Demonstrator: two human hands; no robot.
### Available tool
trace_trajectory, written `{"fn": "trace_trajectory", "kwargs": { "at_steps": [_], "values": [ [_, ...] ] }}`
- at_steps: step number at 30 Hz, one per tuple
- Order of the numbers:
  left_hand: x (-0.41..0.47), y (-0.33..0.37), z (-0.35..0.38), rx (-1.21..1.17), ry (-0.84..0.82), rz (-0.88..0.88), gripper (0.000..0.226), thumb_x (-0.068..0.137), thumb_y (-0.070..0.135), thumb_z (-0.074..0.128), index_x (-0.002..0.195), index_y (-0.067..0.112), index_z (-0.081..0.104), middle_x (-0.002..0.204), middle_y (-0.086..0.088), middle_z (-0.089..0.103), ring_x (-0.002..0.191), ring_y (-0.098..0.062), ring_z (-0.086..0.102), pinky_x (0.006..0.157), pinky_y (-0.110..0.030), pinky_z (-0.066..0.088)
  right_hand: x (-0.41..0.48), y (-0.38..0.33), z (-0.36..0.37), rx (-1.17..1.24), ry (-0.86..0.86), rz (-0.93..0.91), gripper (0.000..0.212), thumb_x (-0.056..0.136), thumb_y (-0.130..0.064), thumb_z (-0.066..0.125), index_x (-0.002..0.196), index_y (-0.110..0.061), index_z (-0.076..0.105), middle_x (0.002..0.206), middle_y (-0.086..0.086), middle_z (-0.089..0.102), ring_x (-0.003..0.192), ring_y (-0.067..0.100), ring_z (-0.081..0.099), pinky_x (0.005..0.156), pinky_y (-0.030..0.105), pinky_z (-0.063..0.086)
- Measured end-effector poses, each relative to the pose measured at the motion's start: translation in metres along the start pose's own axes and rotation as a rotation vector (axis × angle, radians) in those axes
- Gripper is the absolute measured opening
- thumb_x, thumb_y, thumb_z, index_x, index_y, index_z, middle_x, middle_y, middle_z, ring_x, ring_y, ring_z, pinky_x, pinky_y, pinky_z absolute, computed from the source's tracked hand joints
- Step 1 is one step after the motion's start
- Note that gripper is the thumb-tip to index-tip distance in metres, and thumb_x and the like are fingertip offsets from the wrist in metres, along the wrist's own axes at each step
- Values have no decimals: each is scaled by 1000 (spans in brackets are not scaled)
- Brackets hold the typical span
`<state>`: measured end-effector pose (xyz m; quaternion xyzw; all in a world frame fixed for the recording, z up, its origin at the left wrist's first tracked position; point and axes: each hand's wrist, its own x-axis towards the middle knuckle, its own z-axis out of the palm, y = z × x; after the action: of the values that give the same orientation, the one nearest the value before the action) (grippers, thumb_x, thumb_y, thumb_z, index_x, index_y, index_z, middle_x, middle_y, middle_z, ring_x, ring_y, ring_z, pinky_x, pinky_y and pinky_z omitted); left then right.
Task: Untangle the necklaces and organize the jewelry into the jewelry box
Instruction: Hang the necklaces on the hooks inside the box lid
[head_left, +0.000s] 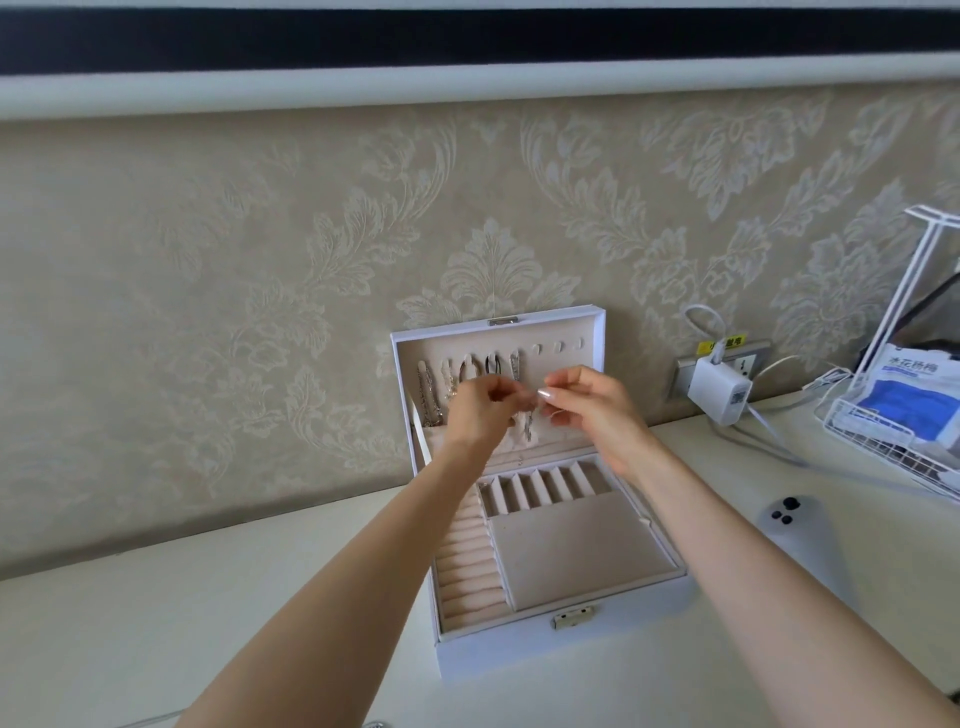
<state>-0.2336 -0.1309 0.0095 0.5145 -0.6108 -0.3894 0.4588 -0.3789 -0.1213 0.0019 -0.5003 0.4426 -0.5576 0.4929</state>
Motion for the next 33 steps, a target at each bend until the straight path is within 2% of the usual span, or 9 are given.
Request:
{"fn": "trace_trajectory", "kwargs": {
  "at_steps": [3,8,11,13,15,21,24,28,33],
  "values": [
    [13,-1,10,44,82,3,12,86,23,68,83,11,66,76,-2,68,66,-12,60,65,-28,49,11,-3,-2,-6,-18,5,18,84,7,61,100,-1,65,86,10,69,73,14,66,67,23,55],
    [23,1,20,250,263,63,17,86,29,63,92,14,67,83,2,68,82,-17,62,70,-29,48,29,-8,4,-148,79,-5,17,84,9,61,100,6,66,74,7,65,56,7,62,59,15,54],
    [25,3,25,312,331,112,17,87,24,59,96,14,68,90,-1,71,87,-20,63,71,-29,47,39,-7,6,-233,126,-45,13,84,7,62,93,1,69,74,2,64,67,9,59,67,15,52],
    [26,2,28,329,357,119,17,88,24,58,97,14,68,90,-2,71,87,-21,63,68,-28,45,44,-4,7,-283,149,-89,15,83,6,63,89,-7,70,76,-1,65,75,9,60,78,21,51],
    [26,2,32,319,397,98,18,89,26,57,96,13,67,87,-3,71,85,-22,63,68,-29,47,45,0,9,-282,191,-134,19,83,5,63,87,-11,71,78,-4,66,77,7,61,80,21,51],
    [32,11,45,209,492,33,16,89,27,54,87,11,58,69,-3,71,75,-23,65,72,-32,49,52,4,20,-182,413,-257,28,81,4,66,72,-21,57,73,-6,61,69,2,57,66,8,44],
    [40,13,48,193,496,17,17,86,28,53,81,13,57,61,-2,69,65,-25,66,74,-37,51,57,4,24,-178,475,-284,32,80,5,66,70,-22,52,71,-6,58,67,3,56,67,12,46],
    [47,11,49,241,500,-15,22,83,31,52,79,12,64,64,-3,70,67,-23,66,72,-38,51,64,2,24,-166,505,-277,35,79,6,67,68,-23,51,69,-7,57,66,3,55,66,12,45],
    [45,9,49,291,479,-68,25,85,31,53,81,13,69,70,-7,71,76,-27,66,72,-35,51,69,7,24,-259,530,-266,34,77,4,70,67,-22,49,66,-10,56,68,11,56,73,27,49]
  ]
}}
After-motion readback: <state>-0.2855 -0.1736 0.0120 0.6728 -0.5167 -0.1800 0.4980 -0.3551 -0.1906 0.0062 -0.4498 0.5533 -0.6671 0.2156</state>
